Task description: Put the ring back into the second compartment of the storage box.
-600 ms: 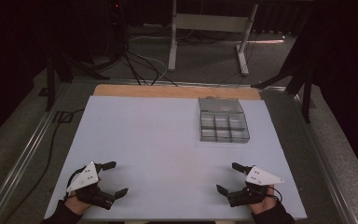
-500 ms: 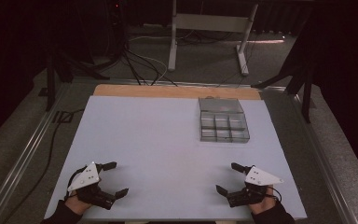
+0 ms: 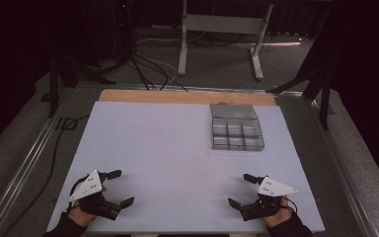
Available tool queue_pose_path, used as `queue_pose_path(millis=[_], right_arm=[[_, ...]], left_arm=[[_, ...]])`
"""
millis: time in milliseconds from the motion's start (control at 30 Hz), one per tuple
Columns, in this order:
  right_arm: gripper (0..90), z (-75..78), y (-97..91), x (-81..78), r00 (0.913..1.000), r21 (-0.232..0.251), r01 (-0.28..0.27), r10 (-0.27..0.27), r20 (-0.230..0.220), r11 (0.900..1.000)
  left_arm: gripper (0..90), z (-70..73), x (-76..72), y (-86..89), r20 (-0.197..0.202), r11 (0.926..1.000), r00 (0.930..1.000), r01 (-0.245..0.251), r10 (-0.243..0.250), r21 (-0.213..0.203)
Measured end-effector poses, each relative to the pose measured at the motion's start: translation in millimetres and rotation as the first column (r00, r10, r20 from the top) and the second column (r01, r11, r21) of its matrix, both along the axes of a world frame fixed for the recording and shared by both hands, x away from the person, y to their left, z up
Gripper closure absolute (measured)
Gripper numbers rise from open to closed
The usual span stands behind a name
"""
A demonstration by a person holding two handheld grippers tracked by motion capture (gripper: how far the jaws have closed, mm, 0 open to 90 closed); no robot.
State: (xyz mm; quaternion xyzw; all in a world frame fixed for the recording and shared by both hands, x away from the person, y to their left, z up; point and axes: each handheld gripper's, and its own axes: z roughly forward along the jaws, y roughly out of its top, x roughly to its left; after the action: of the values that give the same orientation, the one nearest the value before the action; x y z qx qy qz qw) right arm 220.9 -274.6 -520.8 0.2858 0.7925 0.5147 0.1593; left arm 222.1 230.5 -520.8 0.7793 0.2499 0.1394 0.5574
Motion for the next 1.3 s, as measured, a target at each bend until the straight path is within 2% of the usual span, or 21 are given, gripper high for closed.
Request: queue_pose_path(millis=[200,467,533,700,800,1000,1300], right_arm=[[0.0,2.4,3.6,-0.8,0.9995,-0.004,-0.023,0.023,-0.019,0.9997],[0.0,14.0,5.9,-5.1,0.9994,0.043,-0.029,0.028,0.021,0.9987],[0.0,17.4,5.9,-5.3,0.9993,0.077,-0.036,0.035,0.012,0.9964],[0.0,25.7,6.6,-4.9,0.9989,0.076,-0.036,0.034,0.033,0.9964],[0.0,29.2,5.3,-4.2,0.9987,0.079,-0.023,0.019,0.048,0.9966],[0.0,34.9,-0.2,-1.8,0.9987,0.096,-0.001,-0.004,0.051,0.9954],[0.0,36.6,-8.4,2.9,0.9973,0.084,0.042,-0.047,0.056,0.9956]], left_arm=[[0.1,-0.4,0.1,-1.1,0.004,1.0,1.0,0.006,-0.006,0.007],[0.1,-0.7,0.2,-1.4,0.001,0.9999,0.9999,0.013,-0.013,0.003],[0.1,-0.8,-0.1,-2.1,0.0,0.9999,0.9999,0.016,-0.016,0.007],[0.1,-0.8,0.3,-2.3,0.0,0.9999,0.9999,0.014,-0.014,0.004],[0.2,-0.8,0.4,-2.3,-0.003,0.9999,0.9999,0.017,-0.017,-0.002],[0.1,-0.7,0.6,-1.6,0.0,0.9999,0.9999,0.015,-0.015,-0.008],[0.1,-1.1,1.1,-1.4,-0.003,0.9999,0.9999,0.01,-0.01,-0.01]])
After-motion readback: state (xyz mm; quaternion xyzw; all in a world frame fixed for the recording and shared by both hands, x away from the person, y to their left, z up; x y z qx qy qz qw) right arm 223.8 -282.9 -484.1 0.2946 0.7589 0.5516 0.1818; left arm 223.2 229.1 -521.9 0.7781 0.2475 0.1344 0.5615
